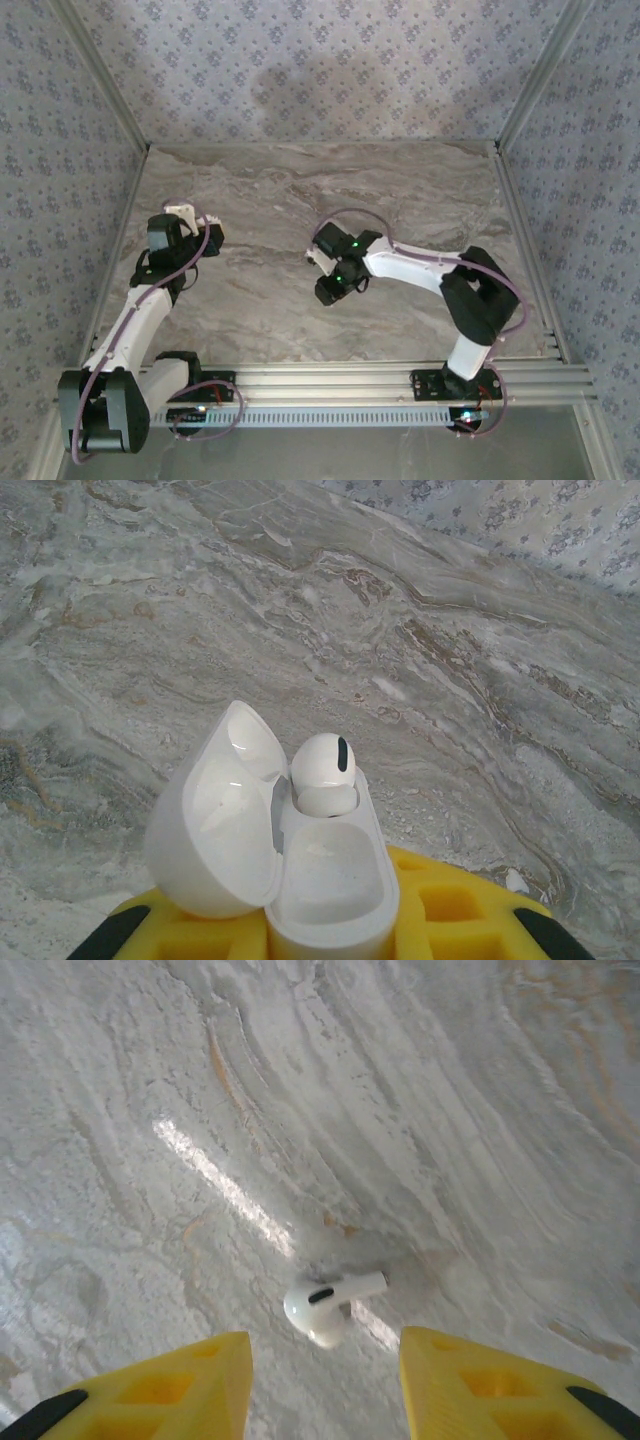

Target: Insert wireless bluetooth earbuds into charging case

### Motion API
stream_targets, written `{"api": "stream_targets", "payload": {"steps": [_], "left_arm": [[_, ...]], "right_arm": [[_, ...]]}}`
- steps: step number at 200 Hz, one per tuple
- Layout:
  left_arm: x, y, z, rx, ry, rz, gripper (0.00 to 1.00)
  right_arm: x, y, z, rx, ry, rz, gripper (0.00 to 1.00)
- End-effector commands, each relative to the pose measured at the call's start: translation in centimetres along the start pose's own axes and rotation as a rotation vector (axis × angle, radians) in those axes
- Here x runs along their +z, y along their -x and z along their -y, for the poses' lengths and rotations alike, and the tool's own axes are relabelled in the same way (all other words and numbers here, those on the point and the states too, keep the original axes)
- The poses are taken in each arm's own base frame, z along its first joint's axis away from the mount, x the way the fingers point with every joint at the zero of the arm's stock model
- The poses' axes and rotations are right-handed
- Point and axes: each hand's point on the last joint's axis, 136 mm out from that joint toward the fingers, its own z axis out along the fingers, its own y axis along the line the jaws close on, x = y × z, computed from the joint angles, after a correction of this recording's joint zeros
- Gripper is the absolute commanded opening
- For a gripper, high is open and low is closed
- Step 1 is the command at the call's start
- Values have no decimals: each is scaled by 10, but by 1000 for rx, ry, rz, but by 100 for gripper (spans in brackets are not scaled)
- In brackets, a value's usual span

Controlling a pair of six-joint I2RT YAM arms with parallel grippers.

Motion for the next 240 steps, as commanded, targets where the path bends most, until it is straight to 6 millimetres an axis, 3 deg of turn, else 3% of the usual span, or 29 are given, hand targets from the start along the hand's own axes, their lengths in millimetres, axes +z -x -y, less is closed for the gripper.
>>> {"api": "stream_targets", "payload": {"steps": [1,43,105,196,240], "left_arm": [[-9,20,11,31,-19,54,11],[-8,19,10,33,-19,49,11],[-8,19,11,34,-20,50,11],[-10,20,11,36,-18,49,11],[-9,19,11,38,-17,45,11]], "right_arm": [[-10,-16,4,-52,-30,-29,46],[-2,-24,2,-219,-100,-108,45],[11,-25,-12,-248,-49,-127,38],[28,-25,-16,-261,-27,-142,32],[33,-28,-16,-264,-16,-155,23]]}}
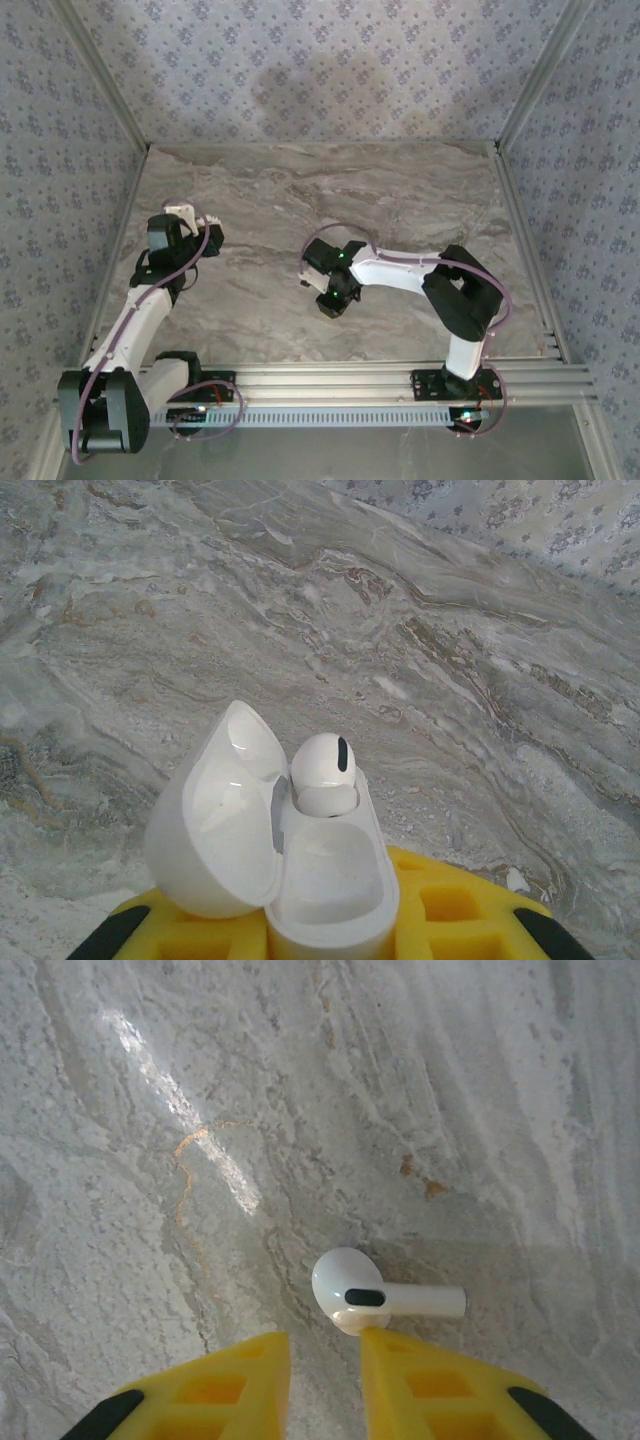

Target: Insert wireless bluetooth earbuds into charging case

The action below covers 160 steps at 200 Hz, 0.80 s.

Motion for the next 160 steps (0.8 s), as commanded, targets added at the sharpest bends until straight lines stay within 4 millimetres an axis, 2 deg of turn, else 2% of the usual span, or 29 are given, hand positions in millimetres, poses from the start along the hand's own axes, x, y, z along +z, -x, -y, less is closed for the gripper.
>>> {"api": "stream_targets", "payload": {"steps": [1,82,160], "left_arm": [[-9,19,11,38,-18,47,11],[-9,16,10,39,-15,37,11],[-7,9,11,43,-22,22,11]], "right_arm": [[2,3,-5,-25,23,-1,23],[-2,9,-9,-6,68,52,13],[-20,14,-10,56,144,120,5]]}}
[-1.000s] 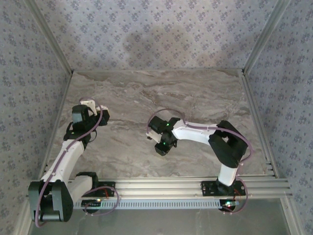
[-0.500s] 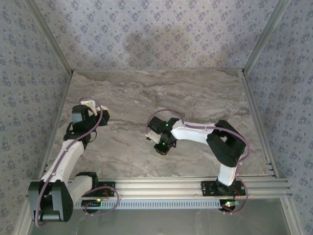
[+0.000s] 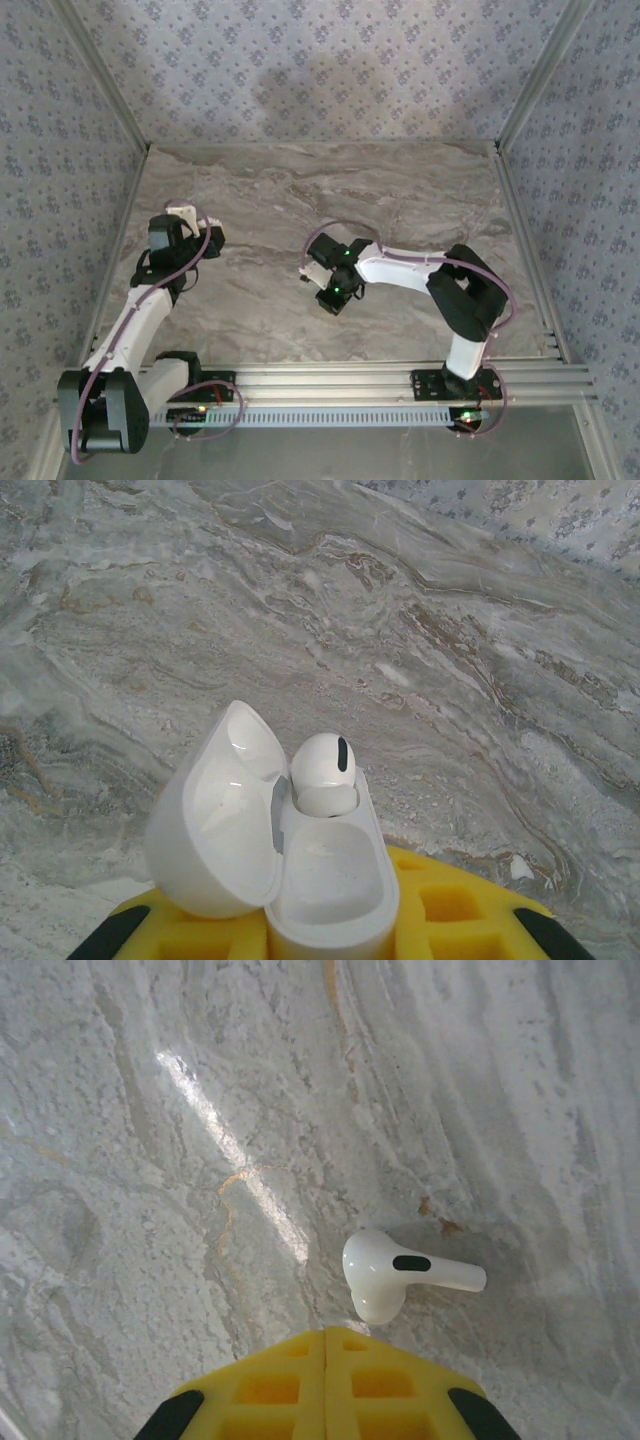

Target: Insert wireless bluetooth earbuds into charging case

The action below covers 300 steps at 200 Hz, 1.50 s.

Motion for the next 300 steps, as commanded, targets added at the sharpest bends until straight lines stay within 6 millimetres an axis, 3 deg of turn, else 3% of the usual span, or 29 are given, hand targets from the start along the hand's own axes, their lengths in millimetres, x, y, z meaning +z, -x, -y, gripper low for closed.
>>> {"api": "stream_targets", "payload": {"steps": [1,36,83,105,263,300], "left_arm": [[-8,15,11,35,-26,44,11],[-7,12,12,39,-37,41,11],[-7,9,13,37,-47,38,11],[-7,10,14,37,-47,41,11],[-10,14,15,38,-46,50,11],[-10,14,14,38,-44,49,11]], "right_arm": [[-13,3,-8,25,53,42,6],[-29,14,-7,74,100,126,6],[-21,9,-1,100,49,75,31],[-12,10,-2,111,52,36,36],[18,7,19,128,-63,-35,33],[22,13,19,116,-67,-13,21]]}}
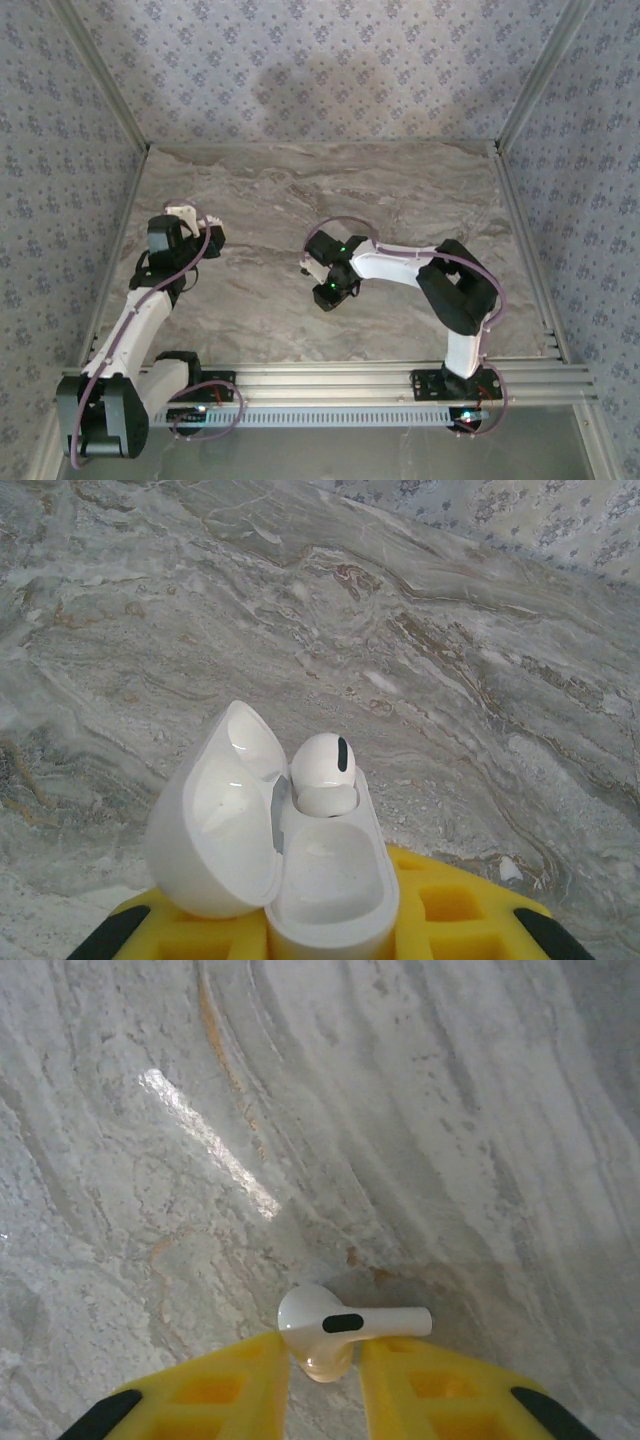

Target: Insert wireless bluetooth earbuds into charging case

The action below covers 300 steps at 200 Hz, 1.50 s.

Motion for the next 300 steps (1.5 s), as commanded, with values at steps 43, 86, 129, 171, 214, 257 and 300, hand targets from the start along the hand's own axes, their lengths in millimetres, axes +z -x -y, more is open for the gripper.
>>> {"api": "stream_targets", "payload": {"steps": [43,86,129,171,214,257,300], "left_arm": [[-4,6,9,29,-32,20,11],[-1,-1,13,50,-65,19,11],[3,-9,47,148,-204,48,11],[1,-23,111,349,-443,92,11],[-2,-38,156,484,-621,137,10],[-3,-43,182,538,-723,172,10],[-3,-51,200,588,-784,178,10]], "right_arm": [[6,9,-4,-12,24,26,10],[-12,18,-9,9,104,95,4],[-51,30,-16,40,222,202,3],[-117,46,-20,91,378,360,3],[-180,57,-24,114,536,503,3],[-218,64,-29,119,676,570,3],[-239,71,-30,130,756,616,3]]}}
